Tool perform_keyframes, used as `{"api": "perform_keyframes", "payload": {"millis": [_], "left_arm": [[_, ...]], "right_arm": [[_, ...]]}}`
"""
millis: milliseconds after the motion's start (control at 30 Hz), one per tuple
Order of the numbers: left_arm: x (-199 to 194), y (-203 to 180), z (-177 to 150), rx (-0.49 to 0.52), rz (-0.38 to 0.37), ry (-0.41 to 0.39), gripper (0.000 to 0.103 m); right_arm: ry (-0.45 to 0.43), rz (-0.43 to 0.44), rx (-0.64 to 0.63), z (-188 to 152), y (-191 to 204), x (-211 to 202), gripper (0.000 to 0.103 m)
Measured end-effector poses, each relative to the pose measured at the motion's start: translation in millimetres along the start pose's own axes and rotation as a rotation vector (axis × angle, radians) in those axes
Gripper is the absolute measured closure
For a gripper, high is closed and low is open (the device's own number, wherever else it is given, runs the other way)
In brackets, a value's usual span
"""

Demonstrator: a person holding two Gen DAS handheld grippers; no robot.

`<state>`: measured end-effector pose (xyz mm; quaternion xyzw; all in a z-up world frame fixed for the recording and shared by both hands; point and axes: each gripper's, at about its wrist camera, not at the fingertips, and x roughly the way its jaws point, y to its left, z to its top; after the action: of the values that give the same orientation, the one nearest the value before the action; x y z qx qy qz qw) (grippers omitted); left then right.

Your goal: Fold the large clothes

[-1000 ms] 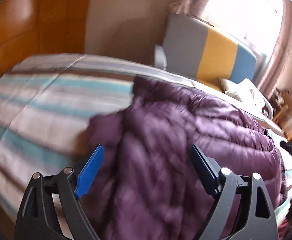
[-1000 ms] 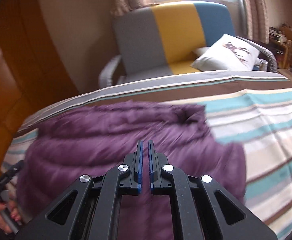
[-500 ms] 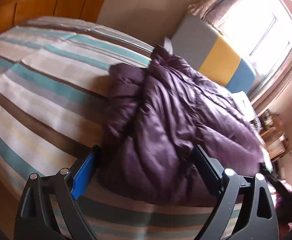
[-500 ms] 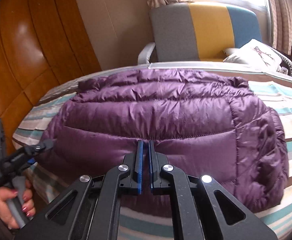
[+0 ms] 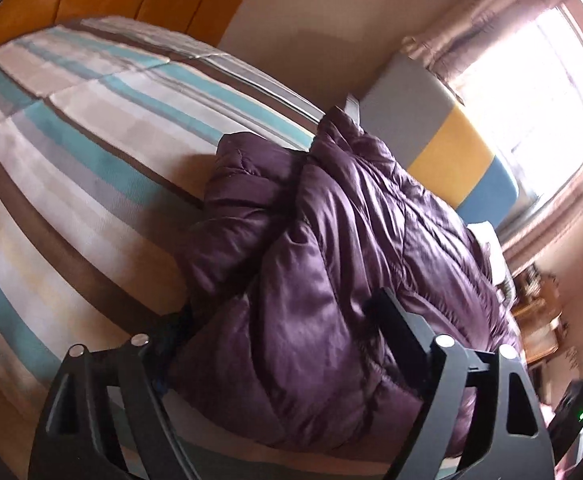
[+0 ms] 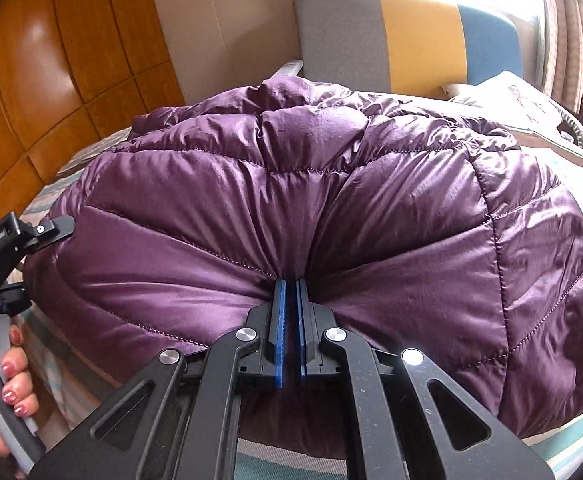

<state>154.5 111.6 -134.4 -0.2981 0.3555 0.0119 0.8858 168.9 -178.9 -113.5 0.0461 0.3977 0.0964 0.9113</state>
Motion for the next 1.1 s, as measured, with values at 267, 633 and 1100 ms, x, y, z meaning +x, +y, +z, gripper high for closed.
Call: {"api": "perform_keyframes", "payload": {"millis": [267, 633, 1100], "left_arm": [[2.5, 16.7, 3.4, -0.181, -0.137, -0.012, 0.025], [28.1, 4.3, 10.9, -0.195, -0.144, 0.016, 0.078], [-38.0, -54.7, 20.6, 0.074, -0.188, -0.159, 0.082]], "right_arm": [[0.001, -0.010, -0.004, -0.6, 4.8, 0.7, 0.100], [0.020, -0.039, 0.001, 3.6, 6.4, 2.5, 0.100], [0.027, -0.028, 0.032, 4.3, 4.1, 7.8, 0.100]]}}
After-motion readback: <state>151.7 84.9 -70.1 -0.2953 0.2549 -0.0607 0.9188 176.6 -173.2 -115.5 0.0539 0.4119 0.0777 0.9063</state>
